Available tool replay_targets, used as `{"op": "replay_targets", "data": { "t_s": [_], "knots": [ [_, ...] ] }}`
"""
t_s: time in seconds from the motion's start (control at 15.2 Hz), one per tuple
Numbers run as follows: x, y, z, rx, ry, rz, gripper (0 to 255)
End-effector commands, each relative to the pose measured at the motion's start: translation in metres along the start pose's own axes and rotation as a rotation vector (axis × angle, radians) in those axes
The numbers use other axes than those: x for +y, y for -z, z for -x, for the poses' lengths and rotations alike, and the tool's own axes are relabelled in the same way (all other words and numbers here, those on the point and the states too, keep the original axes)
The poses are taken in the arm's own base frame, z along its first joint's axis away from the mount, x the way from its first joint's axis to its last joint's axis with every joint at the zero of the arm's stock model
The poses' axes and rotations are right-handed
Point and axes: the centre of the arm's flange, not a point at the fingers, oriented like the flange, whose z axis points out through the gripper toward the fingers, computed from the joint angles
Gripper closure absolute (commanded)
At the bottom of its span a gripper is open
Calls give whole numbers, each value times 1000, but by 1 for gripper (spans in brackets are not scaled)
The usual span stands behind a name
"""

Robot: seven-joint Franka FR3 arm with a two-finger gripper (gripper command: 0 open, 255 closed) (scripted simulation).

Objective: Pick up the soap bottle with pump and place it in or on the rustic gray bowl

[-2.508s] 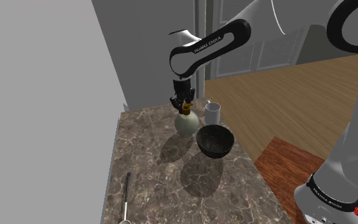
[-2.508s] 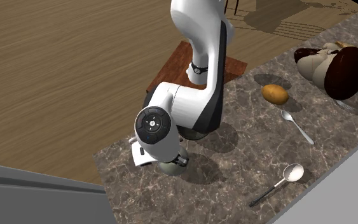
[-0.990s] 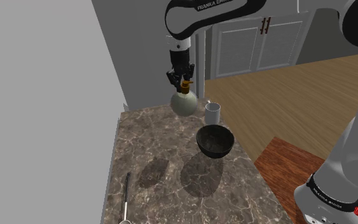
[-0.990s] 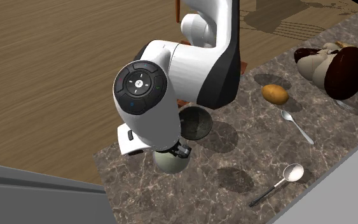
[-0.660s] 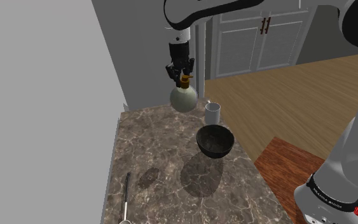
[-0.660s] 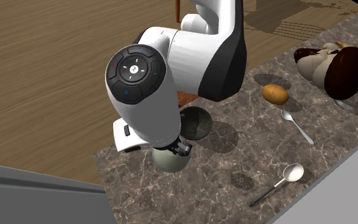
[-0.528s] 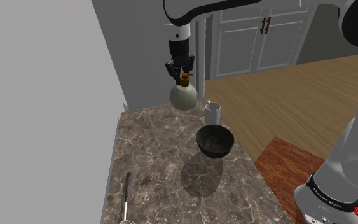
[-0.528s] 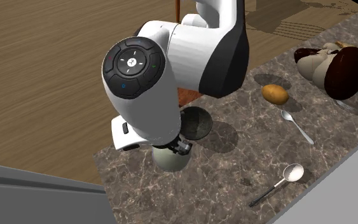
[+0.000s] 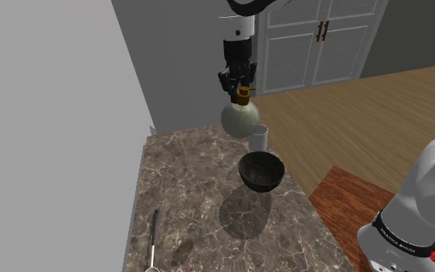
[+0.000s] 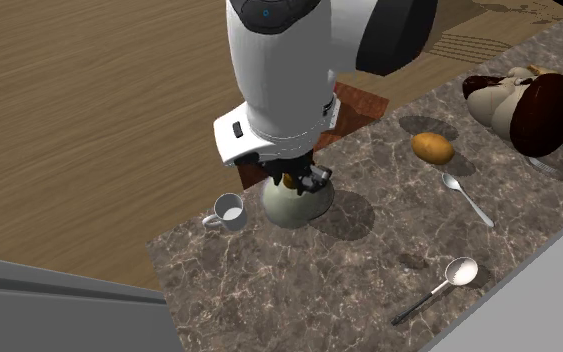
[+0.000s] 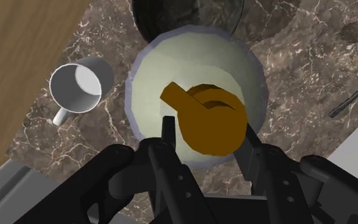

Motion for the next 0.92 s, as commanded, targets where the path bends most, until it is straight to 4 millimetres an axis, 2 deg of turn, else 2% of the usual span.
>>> {"op": "replay_targets", "data": {
  "t_s": [0.0, 0.33, 0.86],
  "knots": [
    [-1, 6, 24, 0, 0, 0, 255],
    [-5, 23, 91, 0, 0, 0, 255],
    [-4, -19, 88, 0, 0, 0, 255]
  ]
}}
